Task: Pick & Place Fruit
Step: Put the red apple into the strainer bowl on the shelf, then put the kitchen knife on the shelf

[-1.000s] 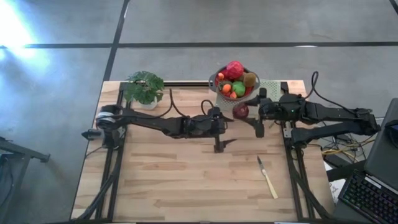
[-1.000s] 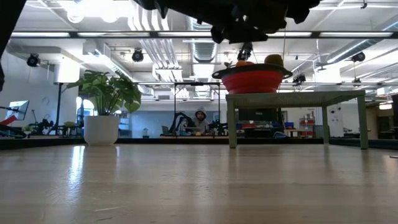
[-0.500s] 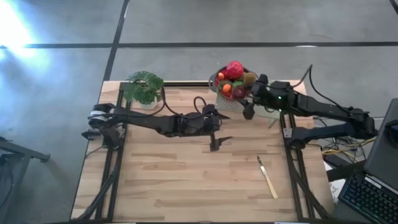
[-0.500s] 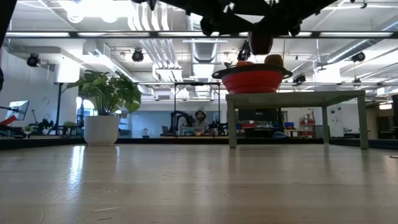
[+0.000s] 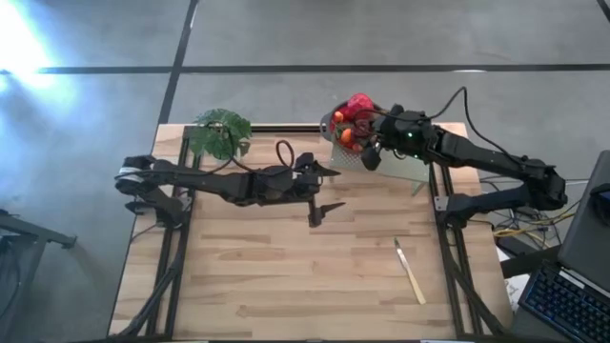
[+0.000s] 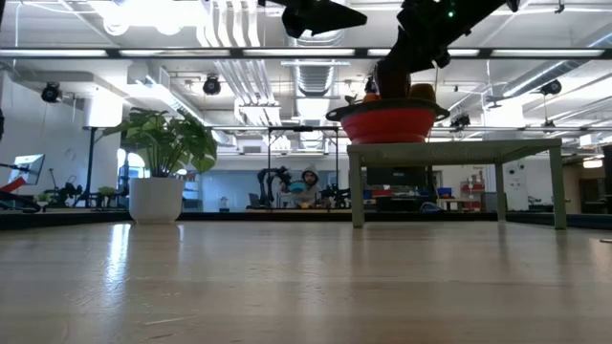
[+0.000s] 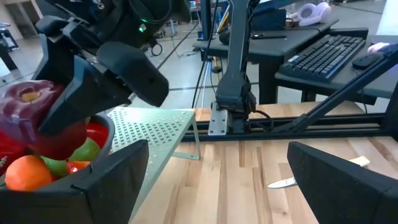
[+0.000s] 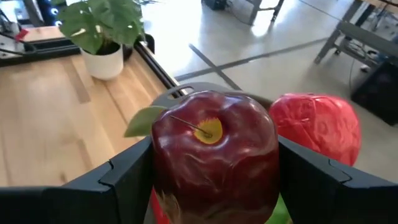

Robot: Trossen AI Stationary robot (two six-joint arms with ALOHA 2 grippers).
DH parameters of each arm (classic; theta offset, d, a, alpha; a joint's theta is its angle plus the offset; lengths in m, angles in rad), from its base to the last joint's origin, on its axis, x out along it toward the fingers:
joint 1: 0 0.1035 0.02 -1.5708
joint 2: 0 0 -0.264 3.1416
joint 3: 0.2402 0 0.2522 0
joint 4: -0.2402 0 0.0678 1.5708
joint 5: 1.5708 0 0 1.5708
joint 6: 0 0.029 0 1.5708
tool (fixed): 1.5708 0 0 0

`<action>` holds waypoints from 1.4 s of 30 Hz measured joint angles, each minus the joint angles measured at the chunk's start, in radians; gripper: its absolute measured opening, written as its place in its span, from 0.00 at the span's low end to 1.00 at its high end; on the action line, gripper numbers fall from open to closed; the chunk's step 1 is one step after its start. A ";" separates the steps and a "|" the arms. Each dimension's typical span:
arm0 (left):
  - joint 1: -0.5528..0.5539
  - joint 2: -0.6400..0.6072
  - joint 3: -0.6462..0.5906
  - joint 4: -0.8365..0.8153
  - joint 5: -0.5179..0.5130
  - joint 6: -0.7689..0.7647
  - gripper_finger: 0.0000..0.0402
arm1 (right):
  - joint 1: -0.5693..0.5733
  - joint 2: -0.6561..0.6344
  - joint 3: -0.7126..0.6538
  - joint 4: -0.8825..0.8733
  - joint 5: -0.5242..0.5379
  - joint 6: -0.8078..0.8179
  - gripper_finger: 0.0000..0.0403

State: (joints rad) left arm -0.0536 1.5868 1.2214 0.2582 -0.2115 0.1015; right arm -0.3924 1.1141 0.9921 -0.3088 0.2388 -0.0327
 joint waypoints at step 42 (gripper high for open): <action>0.000 -0.003 0.000 0.003 0.000 0.020 0.97 | -0.031 0.026 0.099 -0.057 0.050 -0.031 0.90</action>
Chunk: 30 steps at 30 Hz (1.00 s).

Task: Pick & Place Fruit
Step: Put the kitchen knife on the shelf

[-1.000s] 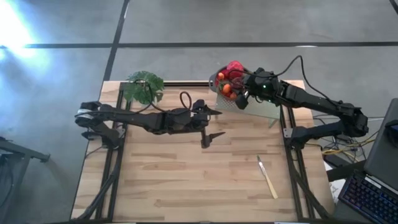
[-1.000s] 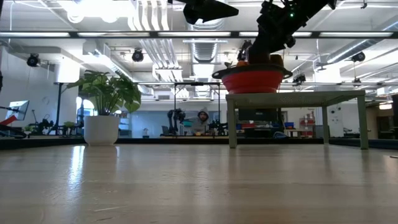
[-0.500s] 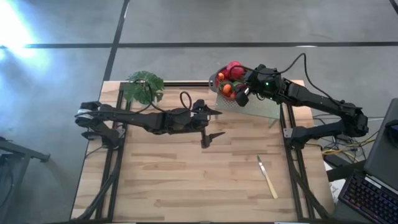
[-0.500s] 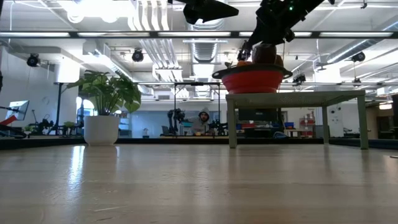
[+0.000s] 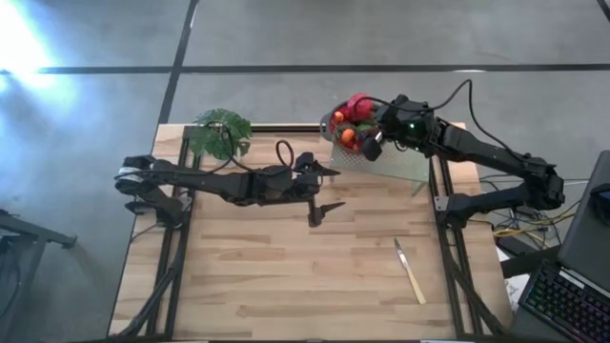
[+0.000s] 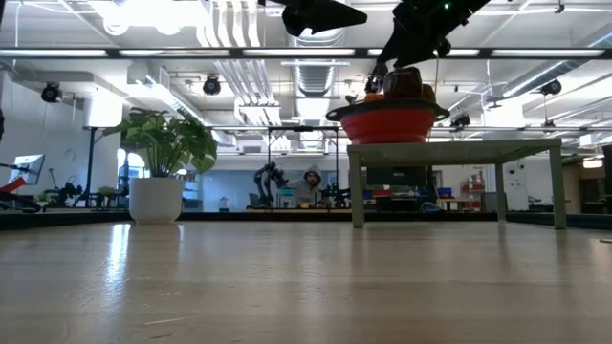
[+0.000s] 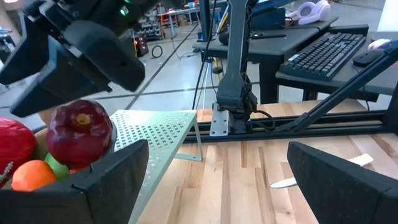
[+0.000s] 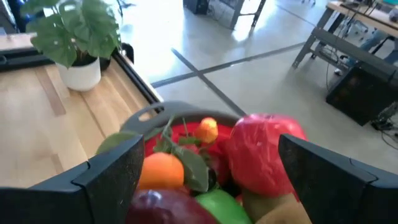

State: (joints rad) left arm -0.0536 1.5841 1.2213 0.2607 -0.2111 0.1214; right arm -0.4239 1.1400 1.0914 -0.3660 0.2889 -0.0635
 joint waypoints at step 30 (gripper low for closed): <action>0.000 -0.441 -0.042 -0.430 0.028 0.036 0.97 | 0.553 -0.073 0.159 -0.706 -0.002 0.474 0.45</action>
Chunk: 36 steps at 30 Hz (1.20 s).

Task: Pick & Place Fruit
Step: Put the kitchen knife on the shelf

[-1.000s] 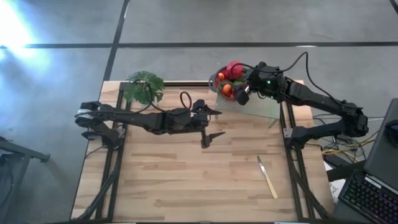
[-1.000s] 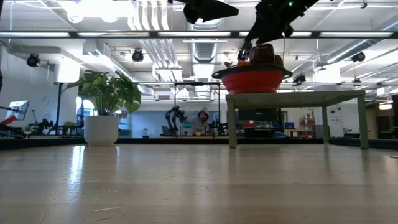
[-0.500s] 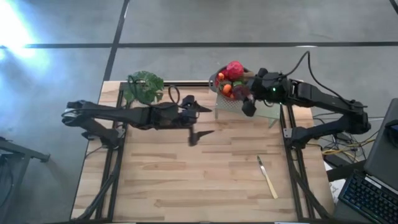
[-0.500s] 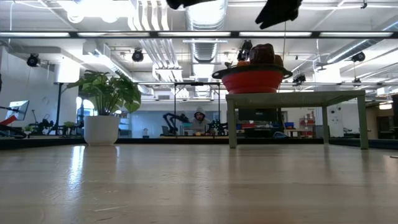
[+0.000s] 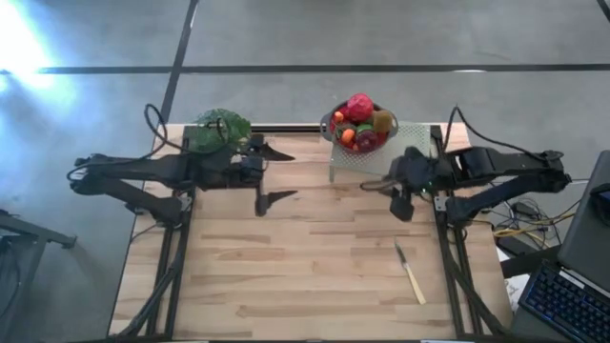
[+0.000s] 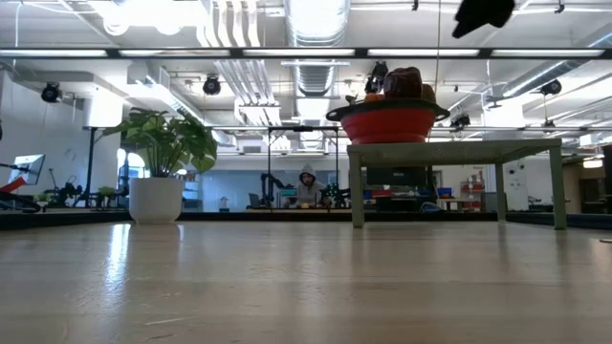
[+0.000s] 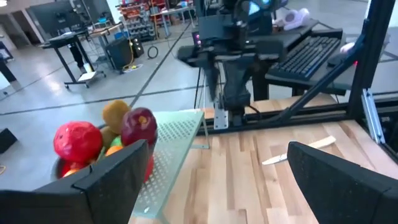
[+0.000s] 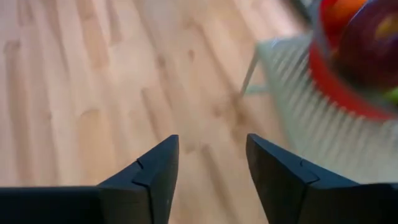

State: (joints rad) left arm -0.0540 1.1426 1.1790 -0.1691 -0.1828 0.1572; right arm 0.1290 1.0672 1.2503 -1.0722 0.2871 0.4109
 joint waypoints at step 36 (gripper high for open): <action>0.001 -0.590 -0.815 0.338 0.002 0.026 0.97 | 0.605 0.139 -0.206 -0.160 -0.129 1.166 0.03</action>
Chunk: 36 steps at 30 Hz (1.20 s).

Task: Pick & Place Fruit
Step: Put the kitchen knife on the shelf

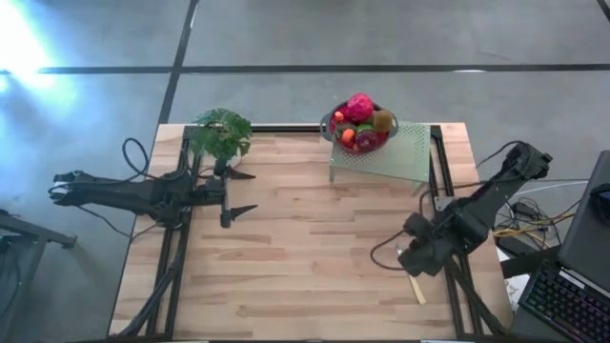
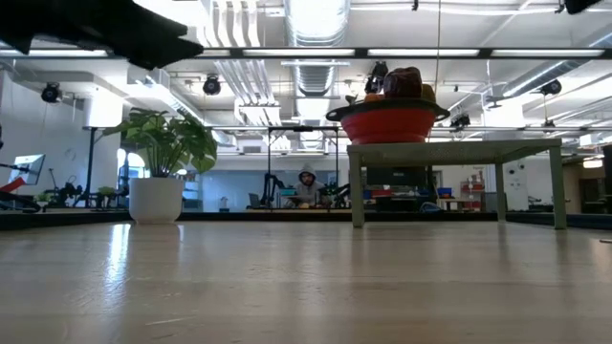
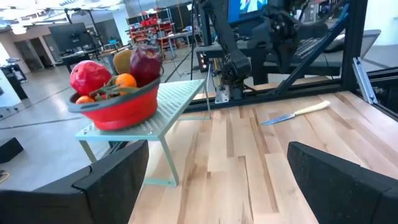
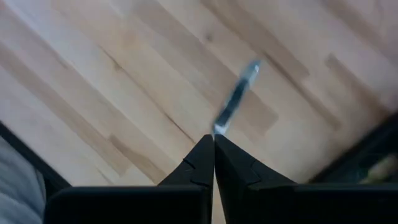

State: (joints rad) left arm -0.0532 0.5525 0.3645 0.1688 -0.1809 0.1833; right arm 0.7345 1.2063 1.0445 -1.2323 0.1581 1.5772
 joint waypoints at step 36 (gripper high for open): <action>-0.001 -0.375 -0.337 -0.058 0.076 -0.129 0.97 | 0.248 0.418 0.094 0.131 -0.189 0.414 0.15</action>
State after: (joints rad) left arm -0.0540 0.1773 0.0271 0.1104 -0.1048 0.0539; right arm 0.9829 1.6243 1.1385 -1.1012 -0.0314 1.9910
